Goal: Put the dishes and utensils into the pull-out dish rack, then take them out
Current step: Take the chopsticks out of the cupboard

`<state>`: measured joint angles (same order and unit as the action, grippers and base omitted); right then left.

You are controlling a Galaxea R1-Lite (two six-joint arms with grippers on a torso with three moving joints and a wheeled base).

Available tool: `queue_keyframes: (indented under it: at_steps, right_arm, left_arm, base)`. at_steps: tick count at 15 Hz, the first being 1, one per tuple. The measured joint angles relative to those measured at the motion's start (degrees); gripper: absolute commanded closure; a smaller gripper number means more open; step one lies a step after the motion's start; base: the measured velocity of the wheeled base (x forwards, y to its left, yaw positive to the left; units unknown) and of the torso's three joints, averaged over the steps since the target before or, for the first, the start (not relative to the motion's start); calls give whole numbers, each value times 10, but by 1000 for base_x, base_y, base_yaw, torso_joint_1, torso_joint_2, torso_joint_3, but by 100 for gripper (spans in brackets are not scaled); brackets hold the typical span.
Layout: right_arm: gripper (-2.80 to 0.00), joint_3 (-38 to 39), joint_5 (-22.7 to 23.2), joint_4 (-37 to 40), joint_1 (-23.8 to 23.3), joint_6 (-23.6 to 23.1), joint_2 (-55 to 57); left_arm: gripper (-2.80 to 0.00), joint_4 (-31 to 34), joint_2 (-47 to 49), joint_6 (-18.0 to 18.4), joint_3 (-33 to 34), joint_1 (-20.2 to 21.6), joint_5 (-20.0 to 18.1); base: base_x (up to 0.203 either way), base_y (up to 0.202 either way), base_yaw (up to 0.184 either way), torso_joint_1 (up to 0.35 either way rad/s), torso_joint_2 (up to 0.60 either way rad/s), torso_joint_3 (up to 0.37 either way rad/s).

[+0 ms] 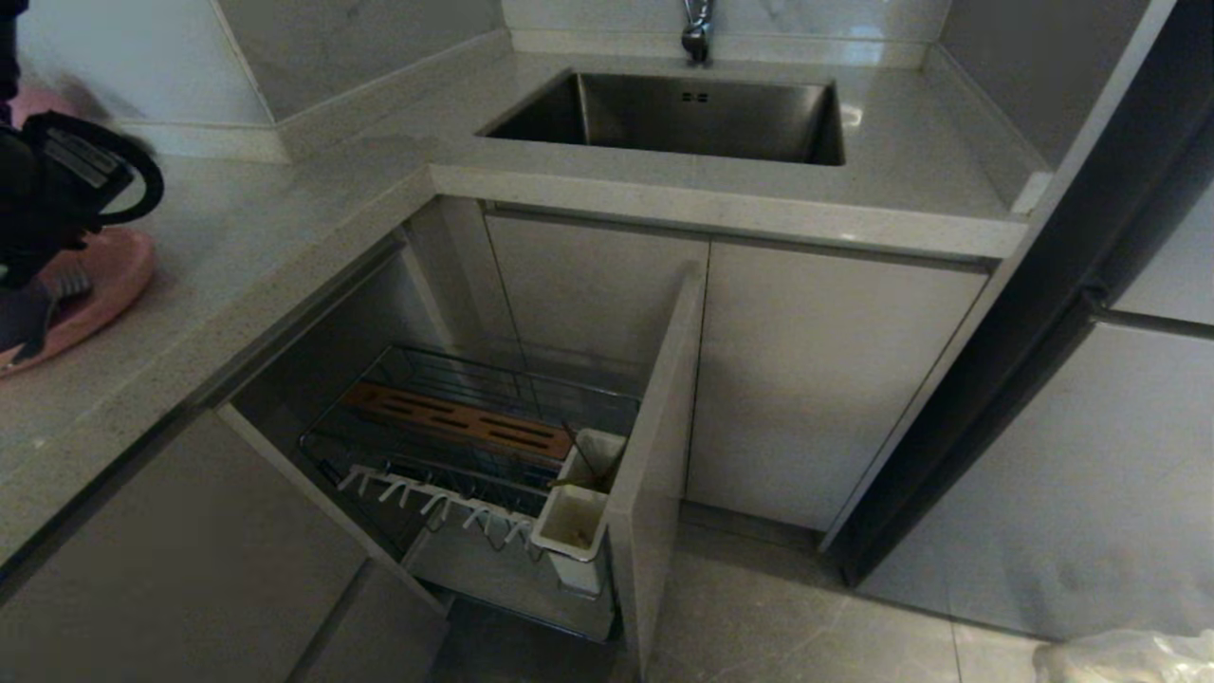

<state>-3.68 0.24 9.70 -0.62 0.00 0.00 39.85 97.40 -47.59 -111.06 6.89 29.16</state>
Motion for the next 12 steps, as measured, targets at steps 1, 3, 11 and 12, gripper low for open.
queue_keyframes:
  at_steps: [1,3,11,12]
  right_arm:
    - [0,0,0,0,0,0,0]
    - [0,0,0,0,0,0,0]
    - [0,0,0,0,0,0,0]
    - [0,0,0,0,0,0,0]
  left_arm:
    - [0,0,4,0,0,0,0]
    - [0,-2,11,0,0,1,4]
    - [0,-9,31,1,0,4,20]
    - [0,-9,32,1,0,5,22]
  base:
    - [0,0,0,0,0,0]
    - [0,0,0,0,0,0]
    - [0,0,0,0,0,0]
    - [0,0,0,0,0,0]
